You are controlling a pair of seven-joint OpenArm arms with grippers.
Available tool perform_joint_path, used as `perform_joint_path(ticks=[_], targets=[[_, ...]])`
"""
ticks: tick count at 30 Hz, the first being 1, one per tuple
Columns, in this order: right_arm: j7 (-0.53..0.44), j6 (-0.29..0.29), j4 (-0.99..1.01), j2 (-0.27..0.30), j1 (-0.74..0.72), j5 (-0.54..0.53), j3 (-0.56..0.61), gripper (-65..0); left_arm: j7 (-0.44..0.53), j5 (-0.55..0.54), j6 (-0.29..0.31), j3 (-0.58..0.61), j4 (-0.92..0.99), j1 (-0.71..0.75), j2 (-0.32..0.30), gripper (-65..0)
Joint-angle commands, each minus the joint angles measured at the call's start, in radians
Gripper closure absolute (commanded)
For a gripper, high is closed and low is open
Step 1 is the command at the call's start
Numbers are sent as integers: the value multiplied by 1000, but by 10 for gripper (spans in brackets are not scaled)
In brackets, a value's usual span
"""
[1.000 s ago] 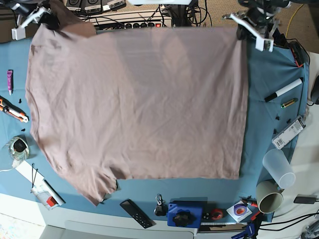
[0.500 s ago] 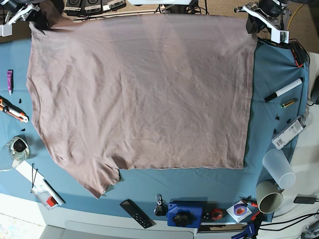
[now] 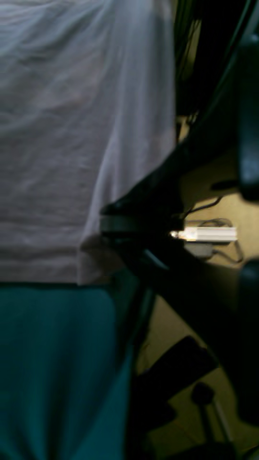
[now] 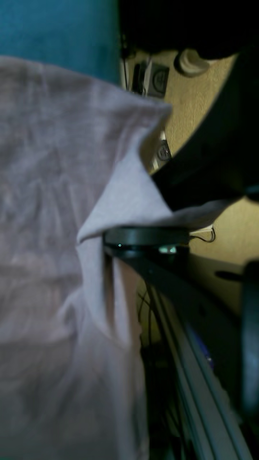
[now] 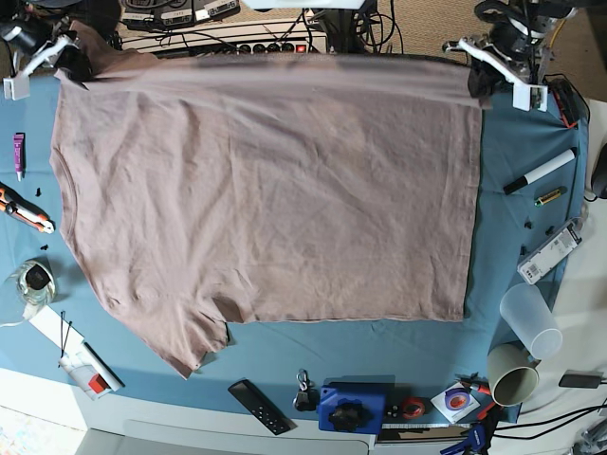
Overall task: Fold the T-shirt properly
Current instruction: 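Fold the shoulder edge over toward the hem with both grippers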
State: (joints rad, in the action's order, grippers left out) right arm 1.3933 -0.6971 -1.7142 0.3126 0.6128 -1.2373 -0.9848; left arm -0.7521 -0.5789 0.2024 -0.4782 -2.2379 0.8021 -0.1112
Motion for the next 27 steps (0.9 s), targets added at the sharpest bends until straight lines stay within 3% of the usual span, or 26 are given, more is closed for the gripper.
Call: perform_joint_path(ticks=[1, 6, 14, 22, 27], targets=[[-31, -1, -12, 20, -5, -5, -5, 0, 39, 27, -7, 3, -14, -3, -6, 0], [-43, -1, -12, 20, -62, 31, 27, 0, 51, 71, -47, 20, 6, -74, -6, 0], [-199, -1, -12, 20, -157, 217, 143, 0, 73, 71, -45, 20, 114, -174, -9, 0], [-225, -1, -9, 39, -273, 292, 197, 0, 113, 71, -45, 31, 137, -258, -9, 0], [-291, -1, 16, 50, -339, 397, 264, 0, 125, 71, -21, 31, 208, -313, -31, 0]])
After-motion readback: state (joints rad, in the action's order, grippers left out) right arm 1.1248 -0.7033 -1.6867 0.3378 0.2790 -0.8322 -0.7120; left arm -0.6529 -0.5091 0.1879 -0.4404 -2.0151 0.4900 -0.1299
